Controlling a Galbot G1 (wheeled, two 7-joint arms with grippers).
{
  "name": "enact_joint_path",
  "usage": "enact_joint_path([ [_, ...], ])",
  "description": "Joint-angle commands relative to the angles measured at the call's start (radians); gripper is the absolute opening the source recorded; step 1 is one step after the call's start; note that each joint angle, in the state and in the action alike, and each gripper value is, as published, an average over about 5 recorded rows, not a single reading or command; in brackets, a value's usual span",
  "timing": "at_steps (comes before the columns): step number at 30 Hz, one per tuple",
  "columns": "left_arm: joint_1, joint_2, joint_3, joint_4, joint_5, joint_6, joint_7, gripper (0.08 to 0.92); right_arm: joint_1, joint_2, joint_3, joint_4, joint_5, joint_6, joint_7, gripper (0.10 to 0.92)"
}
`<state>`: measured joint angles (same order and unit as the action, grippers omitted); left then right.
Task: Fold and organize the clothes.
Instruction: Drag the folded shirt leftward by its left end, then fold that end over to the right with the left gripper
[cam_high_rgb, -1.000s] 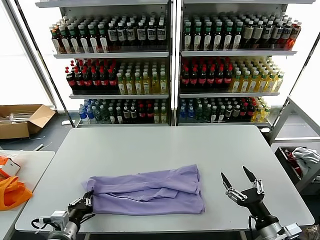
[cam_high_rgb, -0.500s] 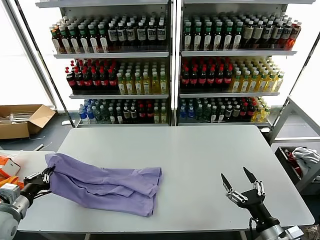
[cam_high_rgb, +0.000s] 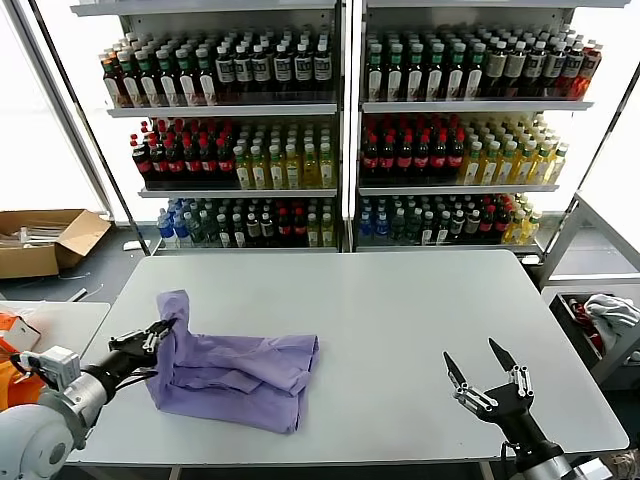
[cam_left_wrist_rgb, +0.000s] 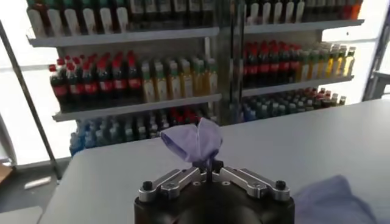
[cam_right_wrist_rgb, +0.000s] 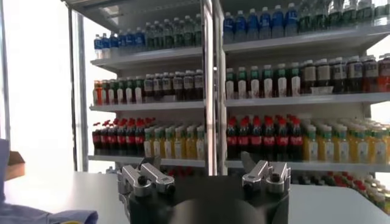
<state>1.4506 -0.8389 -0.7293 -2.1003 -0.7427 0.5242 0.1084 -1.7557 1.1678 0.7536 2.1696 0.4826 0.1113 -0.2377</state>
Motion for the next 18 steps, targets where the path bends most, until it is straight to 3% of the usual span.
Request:
enact_joint_path([
  [1, -0.051, -0.019, 0.319, -0.024, -0.125, 0.03, -0.061, 0.1, -0.008, 0.019, 0.008, -0.008, -0.004, 0.003, -0.003, 0.823],
  [11, -0.142, -0.035, 0.423, 0.08, -0.235, 0.034, -0.153, 0.1, -0.054, 0.058, 0.0, 0.006, -0.013, 0.009, -0.015, 0.823],
  [18, -0.172, -0.063, 0.436, 0.098, -0.235, 0.028, -0.166, 0.101, -0.056, 0.069, -0.007, 0.015, -0.023, 0.008, -0.018, 0.823],
])
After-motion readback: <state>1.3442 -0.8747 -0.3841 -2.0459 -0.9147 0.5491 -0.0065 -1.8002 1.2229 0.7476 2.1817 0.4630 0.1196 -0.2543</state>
